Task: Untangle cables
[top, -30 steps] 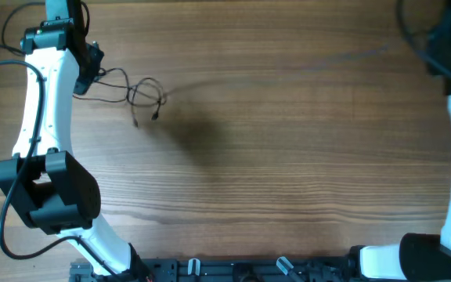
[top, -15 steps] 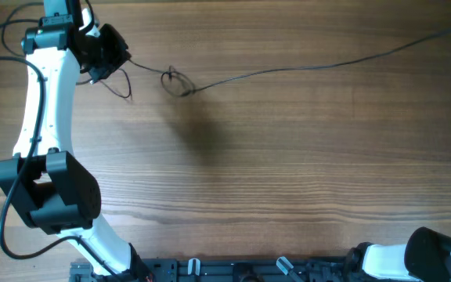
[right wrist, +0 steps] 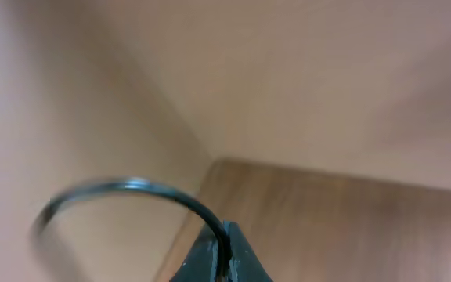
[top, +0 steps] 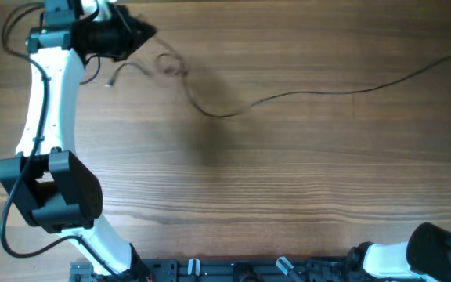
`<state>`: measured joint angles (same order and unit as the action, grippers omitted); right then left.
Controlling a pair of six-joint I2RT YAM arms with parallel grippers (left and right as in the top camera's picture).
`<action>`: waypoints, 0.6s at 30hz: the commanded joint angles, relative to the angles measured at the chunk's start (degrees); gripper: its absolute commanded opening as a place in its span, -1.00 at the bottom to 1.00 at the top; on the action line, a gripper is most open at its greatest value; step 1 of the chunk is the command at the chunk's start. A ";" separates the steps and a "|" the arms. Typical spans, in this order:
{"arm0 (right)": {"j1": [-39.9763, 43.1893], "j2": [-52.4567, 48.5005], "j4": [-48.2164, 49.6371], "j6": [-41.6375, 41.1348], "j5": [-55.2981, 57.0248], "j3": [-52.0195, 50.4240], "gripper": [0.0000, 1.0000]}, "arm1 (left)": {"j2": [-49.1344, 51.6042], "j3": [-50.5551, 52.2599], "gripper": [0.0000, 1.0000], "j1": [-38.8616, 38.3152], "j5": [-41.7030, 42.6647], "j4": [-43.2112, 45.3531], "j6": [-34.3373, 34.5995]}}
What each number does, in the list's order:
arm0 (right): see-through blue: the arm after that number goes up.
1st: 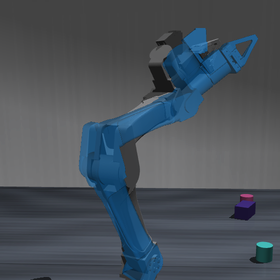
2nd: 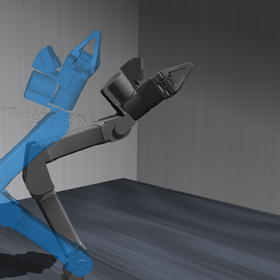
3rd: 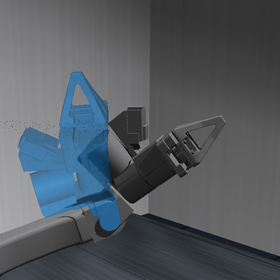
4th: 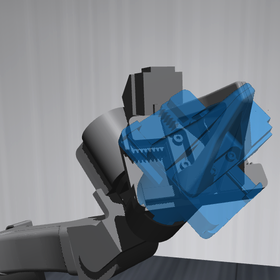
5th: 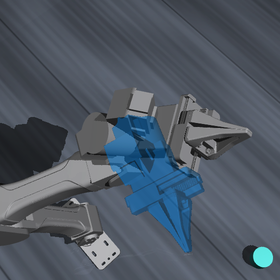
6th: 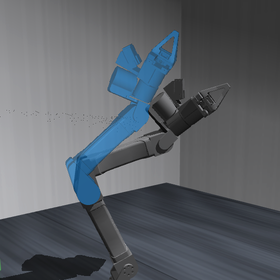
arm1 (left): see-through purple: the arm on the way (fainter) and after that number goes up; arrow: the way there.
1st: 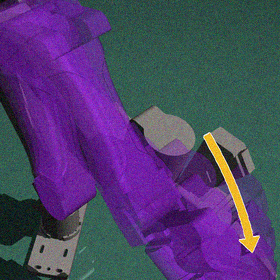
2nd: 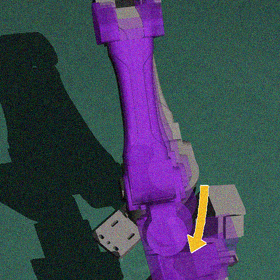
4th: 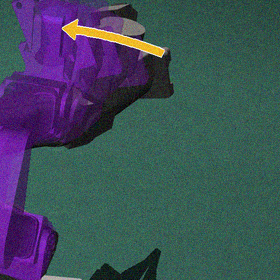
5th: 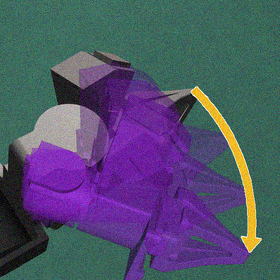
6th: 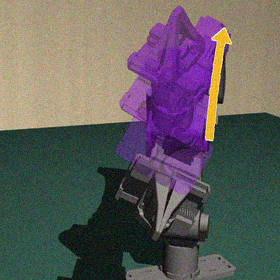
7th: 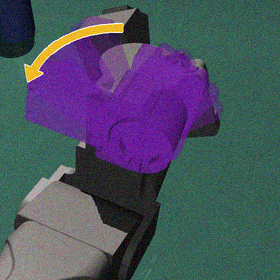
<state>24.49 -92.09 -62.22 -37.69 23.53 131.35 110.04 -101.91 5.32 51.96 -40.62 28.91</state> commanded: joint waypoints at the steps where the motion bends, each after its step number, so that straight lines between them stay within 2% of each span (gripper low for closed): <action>1: -0.15 -1.99 0.33 3.41 -18.67 0.55 -0.91 | -0.52 -0.42 -0.92 -5.22 36.72 10.73 -7.21; 3: -0.15 -2.32 -0.72 3.48 -19.37 0.55 -0.91 | -0.55 -0.44 -0.92 -8.26 36.89 19.71 -2.43; 4: -0.15 -2.32 -1.18 4.24 -19.39 0.55 -0.91 | -0.52 -0.44 -0.92 -9.53 36.24 26.95 3.02; 7: -0.20 -2.32 -3.04 7.52 -19.43 0.55 -0.91 | -0.55 -0.44 -0.92 -10.97 33.11 40.83 15.76; 10: -0.20 -2.32 -6.80 7.78 -20.17 0.55 -0.91 | -0.52 -0.42 -0.92 -10.78 29.27 41.57 17.49; 12: -0.20 -2.32 -8.55 7.76 -22.47 0.55 -0.91 | -0.52 -0.42 -0.92 -10.67 25.05 38.01 17.42; 13: -0.20 -2.32 -9.75 7.78 -25.40 0.55 -0.82 | -0.52 -0.42 -0.92 -10.69 21.62 35.80 17.25; 15: -0.24 -2.34 -11.89 9.40 -31.52 0.55 -0.55 | -0.52 -0.42 -0.92 -10.97 8.13 27.12 13.77; 16: -0.61 -2.34 -13.00 11.74 -35.34 0.52 -0.35 | -0.52 -0.42 -0.92 -11.37 -2.32 21.42 11.89; 17: -1.14 -2.45 -13.79 13.70 -38.23 0.52 -0.05 | -0.52 -0.42 -0.92 -11.76 -10.56 16.96 10.84; 18: -1.88 -2.62 -14.34 16.94 -41.20 0.52 0.40 | -0.52 -0.42 -0.92 -12.33 -16.37 13.25 9.86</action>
<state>24.23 -94.13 -75.55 -27.83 -6.52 131.35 109.97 -102.32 -6.00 60.18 -20.97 43.27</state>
